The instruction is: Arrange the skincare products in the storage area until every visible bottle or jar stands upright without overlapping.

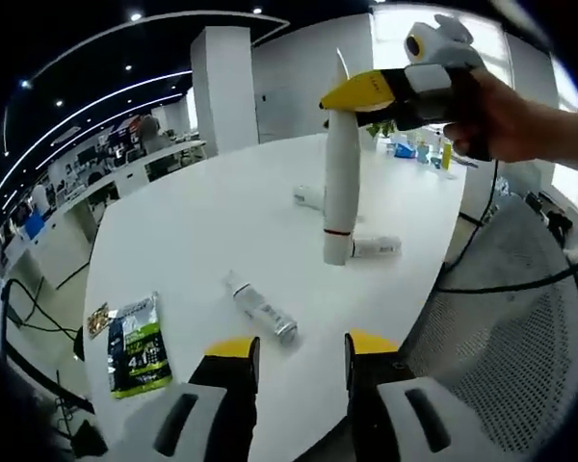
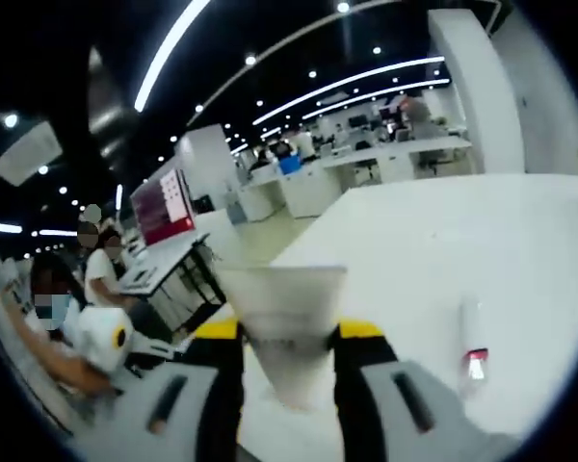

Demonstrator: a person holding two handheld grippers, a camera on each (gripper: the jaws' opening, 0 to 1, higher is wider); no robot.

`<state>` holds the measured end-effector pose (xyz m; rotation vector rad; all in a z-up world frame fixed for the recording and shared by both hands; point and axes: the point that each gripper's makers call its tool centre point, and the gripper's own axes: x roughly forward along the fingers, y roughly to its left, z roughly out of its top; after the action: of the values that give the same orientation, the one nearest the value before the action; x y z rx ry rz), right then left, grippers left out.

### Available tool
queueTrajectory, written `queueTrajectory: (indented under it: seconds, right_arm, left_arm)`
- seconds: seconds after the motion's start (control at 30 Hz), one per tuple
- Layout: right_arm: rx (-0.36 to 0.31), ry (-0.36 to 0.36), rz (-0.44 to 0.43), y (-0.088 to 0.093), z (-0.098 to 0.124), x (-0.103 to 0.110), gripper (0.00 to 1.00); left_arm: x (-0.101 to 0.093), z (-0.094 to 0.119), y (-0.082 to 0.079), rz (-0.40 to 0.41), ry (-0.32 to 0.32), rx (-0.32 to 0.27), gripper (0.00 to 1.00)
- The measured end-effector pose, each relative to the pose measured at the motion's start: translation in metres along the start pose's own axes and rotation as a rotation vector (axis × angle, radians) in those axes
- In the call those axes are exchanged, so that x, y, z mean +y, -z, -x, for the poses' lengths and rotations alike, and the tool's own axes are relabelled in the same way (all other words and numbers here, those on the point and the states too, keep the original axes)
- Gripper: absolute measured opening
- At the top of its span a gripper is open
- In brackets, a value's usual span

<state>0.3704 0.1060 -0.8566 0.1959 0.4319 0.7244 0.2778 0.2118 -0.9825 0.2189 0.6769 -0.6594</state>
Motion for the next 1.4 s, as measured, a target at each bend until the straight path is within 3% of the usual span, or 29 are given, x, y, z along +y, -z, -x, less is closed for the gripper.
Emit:
queueTrajectory:
  seconds: [0.2, 0.5, 0.93, 1.07, 1.4]
  right_arm:
    - [-0.003, -0.005, 0.022, -0.01, -0.016, -0.013, 0.33]
    - [0.009, -0.001, 0.052, -0.018, -0.042, -0.035, 0.34]
    - [0.022, 0.022, 0.103, -0.032, -0.082, -0.066, 0.34]
    - [0.008, 0.034, 0.07, -0.038, -0.092, -0.077, 0.34]
    - [0.03, 0.099, 0.102, -0.034, -0.12, -0.106, 0.34]
  left_arm:
    - [0.008, -0.003, 0.004, 0.027, -0.045, 0.008, 0.36]
    - [0.008, -0.004, 0.009, -0.093, -0.094, 0.041, 0.35]
    - [0.004, -0.01, 0.022, -0.092, -0.078, 0.102, 0.35]
    - [0.007, -0.009, 0.022, -0.101, -0.097, 0.1, 0.32]
    - [0.008, -0.01, 0.029, -0.099, -0.101, 0.132, 0.27]
